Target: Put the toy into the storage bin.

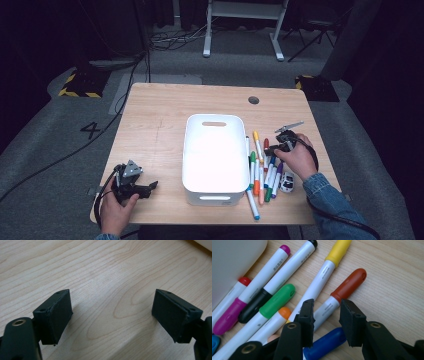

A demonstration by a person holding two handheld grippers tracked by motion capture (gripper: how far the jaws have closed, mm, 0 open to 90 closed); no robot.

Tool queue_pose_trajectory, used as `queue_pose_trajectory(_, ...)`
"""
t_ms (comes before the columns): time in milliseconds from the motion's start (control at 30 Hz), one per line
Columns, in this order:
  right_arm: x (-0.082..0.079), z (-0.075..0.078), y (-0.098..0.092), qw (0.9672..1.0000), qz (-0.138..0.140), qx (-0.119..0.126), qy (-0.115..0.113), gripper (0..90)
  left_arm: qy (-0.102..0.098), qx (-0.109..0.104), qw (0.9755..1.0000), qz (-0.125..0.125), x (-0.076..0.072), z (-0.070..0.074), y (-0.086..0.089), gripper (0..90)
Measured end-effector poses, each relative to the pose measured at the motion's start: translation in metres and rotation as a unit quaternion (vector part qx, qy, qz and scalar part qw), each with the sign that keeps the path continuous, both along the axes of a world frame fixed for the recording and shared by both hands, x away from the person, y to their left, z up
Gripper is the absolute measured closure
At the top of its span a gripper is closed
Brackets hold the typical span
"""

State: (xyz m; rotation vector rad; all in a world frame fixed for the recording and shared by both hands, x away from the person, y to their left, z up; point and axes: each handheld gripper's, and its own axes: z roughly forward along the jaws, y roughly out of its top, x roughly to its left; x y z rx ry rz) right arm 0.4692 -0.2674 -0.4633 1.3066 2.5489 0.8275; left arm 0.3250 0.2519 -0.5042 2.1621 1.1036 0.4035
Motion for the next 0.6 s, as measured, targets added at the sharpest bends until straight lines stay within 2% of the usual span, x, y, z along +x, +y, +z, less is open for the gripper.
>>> queue_pose_trajectory(267, 0.008, -0.002, 0.011, 0.9998, -0.002, -0.020, -0.005, 69.0, 0.000, -0.001, 1.0000, 0.000, 0.000, 0.000, 0.000, 16.8)
queue_pose_trajectory(533, 0.018, -0.002, 0.018, 0.9997, -0.007, -0.023, -0.010, 71.6, 0.000, 0.000, 1.0000, 0.000, 0.000, 0.000, 0.000, 16.8)
queue_pose_trajectory(567, 0.020, -0.003, 0.018, 0.9994, -0.006, -0.030, -0.015, 71.7, 0.000, -0.001, 1.0000, 0.000, 0.000, 0.000, 0.000, 16.8)
queue_pose_trajectory(600, 0.021, -0.003, 0.018, 0.9996, -0.009, -0.024, -0.013, 71.7, 0.000, -0.001, 1.0000, 0.000, 0.000, 0.000, 0.000, 16.8)
